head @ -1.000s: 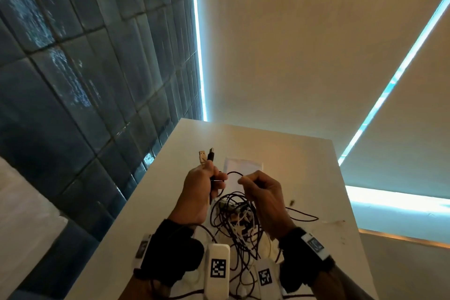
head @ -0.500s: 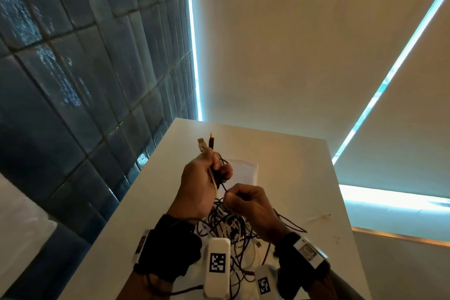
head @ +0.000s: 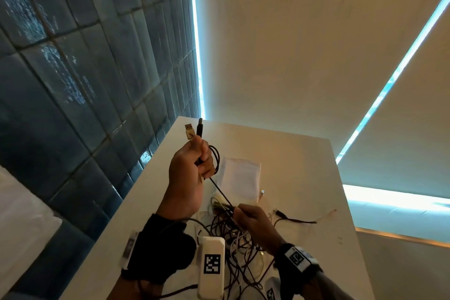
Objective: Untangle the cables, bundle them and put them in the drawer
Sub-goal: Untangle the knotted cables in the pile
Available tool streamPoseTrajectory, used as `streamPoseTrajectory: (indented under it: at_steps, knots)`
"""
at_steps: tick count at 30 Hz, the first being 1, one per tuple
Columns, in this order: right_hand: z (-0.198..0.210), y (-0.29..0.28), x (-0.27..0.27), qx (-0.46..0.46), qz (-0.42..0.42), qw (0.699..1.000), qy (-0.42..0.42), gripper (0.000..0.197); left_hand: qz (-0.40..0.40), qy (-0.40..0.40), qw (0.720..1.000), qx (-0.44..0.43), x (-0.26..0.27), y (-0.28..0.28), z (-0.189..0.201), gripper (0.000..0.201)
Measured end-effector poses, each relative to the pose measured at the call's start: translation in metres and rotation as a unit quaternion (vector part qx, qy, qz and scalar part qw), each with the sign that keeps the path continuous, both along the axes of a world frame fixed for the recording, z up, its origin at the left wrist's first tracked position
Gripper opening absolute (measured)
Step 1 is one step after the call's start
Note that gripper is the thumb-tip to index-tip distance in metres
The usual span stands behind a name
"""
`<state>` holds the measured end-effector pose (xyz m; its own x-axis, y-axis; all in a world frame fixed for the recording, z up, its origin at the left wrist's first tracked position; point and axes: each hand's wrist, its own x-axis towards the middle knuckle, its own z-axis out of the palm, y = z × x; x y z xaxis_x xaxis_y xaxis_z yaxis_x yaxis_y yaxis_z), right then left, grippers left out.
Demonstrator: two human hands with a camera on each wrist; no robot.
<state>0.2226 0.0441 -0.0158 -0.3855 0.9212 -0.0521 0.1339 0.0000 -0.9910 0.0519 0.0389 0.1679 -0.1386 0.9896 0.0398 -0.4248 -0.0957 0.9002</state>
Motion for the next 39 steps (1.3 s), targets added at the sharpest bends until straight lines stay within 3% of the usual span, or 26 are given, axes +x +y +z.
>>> streamPoseTrajectory:
  at_steps: [5,9,14,21,24,27,29,32,39]
  knots:
    - [-0.017,-0.004,0.003,-0.001,-0.014,0.999,-0.035,0.034,-0.002,0.003,1.0,-0.003,-0.007,0.0,0.004,0.039]
    - [-0.011,0.003,0.007,-0.033,-0.062,0.996,-0.047,0.03,0.001,0.052,0.998,-0.037,-0.009,-0.005,-0.003,0.038]
    - [0.03,0.008,0.003,-0.039,-0.165,0.983,0.07,0.025,0.007,0.109,0.989,-0.099,-0.004,-0.005,-0.025,0.041]
    - [0.079,0.0,-0.01,-0.003,-0.103,0.975,0.198,0.022,-0.002,0.18,0.966,-0.188,0.015,-0.004,-0.045,0.036]
    - [0.088,-0.005,-0.012,0.002,-0.059,0.974,0.22,0.017,-0.021,0.138,0.971,-0.192,0.019,-0.004,-0.044,0.035]
    - [0.084,-0.008,-0.013,0.002,-0.02,0.979,0.205,0.016,-0.059,-0.004,0.984,-0.17,0.02,-0.003,-0.042,0.037]
    - [0.076,-0.008,-0.012,-0.002,-0.005,0.983,0.185,0.015,-0.072,-0.051,0.985,-0.146,0.02,-0.003,-0.036,0.038]
    - [0.065,-0.008,-0.008,-0.003,0.006,0.989,0.146,0.021,-0.074,-0.063,0.99,-0.099,0.019,-0.002,-0.026,0.038]
    - [0.037,-0.008,-0.002,0.011,0.005,0.998,0.067,0.032,-0.058,-0.01,0.997,-0.043,0.016,-0.007,-0.02,0.039]
